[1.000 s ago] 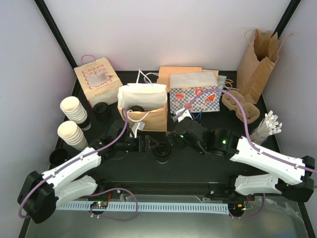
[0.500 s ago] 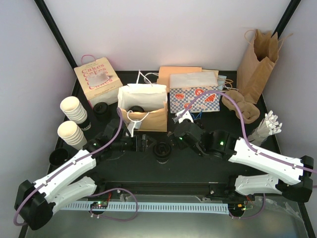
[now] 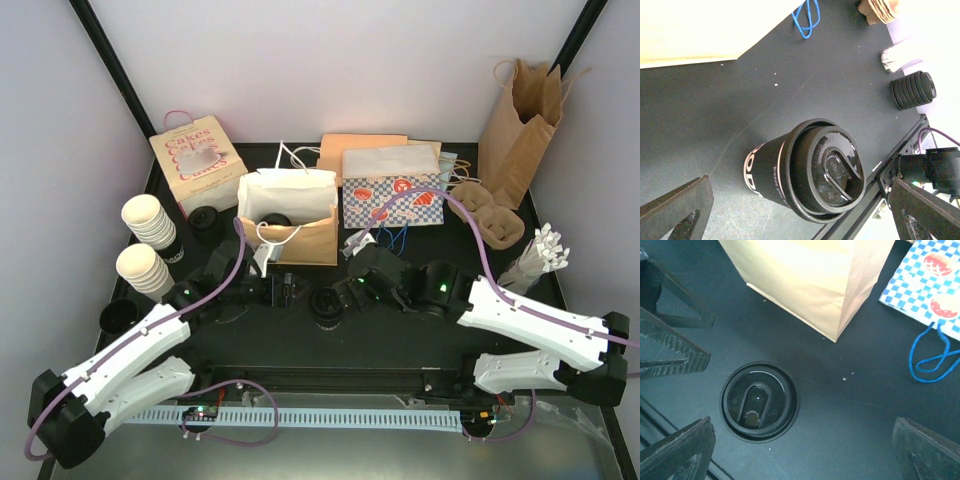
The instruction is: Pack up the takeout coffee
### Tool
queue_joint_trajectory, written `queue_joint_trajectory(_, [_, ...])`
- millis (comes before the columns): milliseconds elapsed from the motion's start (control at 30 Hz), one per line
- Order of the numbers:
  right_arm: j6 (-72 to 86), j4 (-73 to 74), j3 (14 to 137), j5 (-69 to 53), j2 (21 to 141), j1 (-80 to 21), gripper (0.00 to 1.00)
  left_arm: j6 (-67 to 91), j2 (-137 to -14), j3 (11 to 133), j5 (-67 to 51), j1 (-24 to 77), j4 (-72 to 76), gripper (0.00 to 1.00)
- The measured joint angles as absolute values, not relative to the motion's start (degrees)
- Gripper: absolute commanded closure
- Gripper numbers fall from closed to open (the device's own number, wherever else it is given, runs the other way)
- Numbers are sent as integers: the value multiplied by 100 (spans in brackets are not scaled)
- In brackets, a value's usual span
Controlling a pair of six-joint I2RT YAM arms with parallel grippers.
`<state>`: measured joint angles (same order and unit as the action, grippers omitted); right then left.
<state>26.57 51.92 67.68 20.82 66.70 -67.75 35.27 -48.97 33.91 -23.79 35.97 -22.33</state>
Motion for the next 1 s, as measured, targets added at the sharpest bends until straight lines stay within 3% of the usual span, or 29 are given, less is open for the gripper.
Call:
queue_joint_trajectory(633, [3806,5454,6805,1496,8180,-7017,2,3122,-5006,3404,-2226,3597,-2311,2])
queue_joint_trajectory(1000, [4292,5498,7006,1525,8423,-7067,3,3079,-5017,3385,-2051,3433,-2314,2])
